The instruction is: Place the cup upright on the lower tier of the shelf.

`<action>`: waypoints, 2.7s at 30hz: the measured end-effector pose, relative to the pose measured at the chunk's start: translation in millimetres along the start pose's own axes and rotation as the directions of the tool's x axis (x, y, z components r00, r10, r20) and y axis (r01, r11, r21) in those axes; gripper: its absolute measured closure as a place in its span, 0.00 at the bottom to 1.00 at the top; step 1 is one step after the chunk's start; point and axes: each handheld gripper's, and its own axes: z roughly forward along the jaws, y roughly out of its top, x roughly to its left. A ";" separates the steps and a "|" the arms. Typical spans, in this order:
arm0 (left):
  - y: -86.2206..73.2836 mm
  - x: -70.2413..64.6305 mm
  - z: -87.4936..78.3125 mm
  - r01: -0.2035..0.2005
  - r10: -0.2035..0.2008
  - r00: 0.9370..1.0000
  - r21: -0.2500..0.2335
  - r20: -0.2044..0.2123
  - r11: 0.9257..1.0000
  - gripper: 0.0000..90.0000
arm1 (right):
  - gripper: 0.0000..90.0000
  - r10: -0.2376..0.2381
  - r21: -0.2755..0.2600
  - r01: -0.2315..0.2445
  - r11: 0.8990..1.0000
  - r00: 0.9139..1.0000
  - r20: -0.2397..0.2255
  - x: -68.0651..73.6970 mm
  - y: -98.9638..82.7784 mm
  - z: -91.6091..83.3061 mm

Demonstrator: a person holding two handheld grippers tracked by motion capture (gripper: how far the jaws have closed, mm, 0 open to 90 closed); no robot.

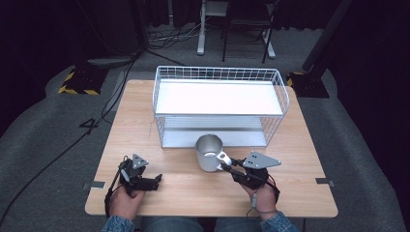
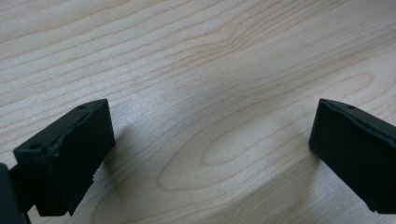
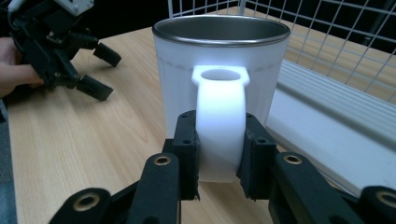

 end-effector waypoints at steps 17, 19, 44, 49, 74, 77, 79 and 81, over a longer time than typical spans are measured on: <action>6.6 0.5 5.9 -0.010 0.010 1.000 0.000 0.006 1.000 0.00 | 0.80 0.038 -0.064 -0.034 0.997 0.998 0.057 -24.7 19.9 4.4; 7.6 0.2 6.9 -0.008 0.008 1.000 -0.002 0.004 1.000 0.01 | 0.80 0.047 -0.072 -0.042 0.997 0.996 0.076 -28.7 22.4 6.6; 11.5 -1.6 10.2 -0.008 0.008 1.000 0.000 0.004 1.000 0.01 | 0.80 0.094 -0.119 -0.068 0.991 0.969 0.228 -63.5 21.7 31.9; 11.5 -1.6 10.2 -0.008 0.008 1.000 0.000 0.005 1.000 0.01 | 0.80 0.080 -0.103 -0.055 0.993 0.964 0.255 -67.2 15.9 40.6; 11.3 -1.9 10.1 -0.008 0.008 1.000 -0.001 -0.001 1.000 0.01 | 0.79 0.133 -0.054 -0.123 0.991 0.959 0.252 -80.9 -1.3 56.3; 11.3 -1.9 10.1 -0.008 0.008 1.000 -0.002 0.000 1.000 0.01 | 0.79 0.138 -0.050 -0.130 0.990 0.959 0.248 -82.4 -3.3 57.3; 11.3 -1.9 10.1 -0.008 0.008 1.000 -0.001 0.000 1.000 0.01 | 0.74 0.146 -0.049 -0.138 0.989 0.958 0.246 -83.2 -4.1 57.7; 11.3 -1.8 10.1 -0.008 0.008 1.000 -0.001 0.001 1.000 0.01 | 0.60 0.165 -0.049 -0.157 0.986 0.957 0.239 -84.9 -3.9 58.0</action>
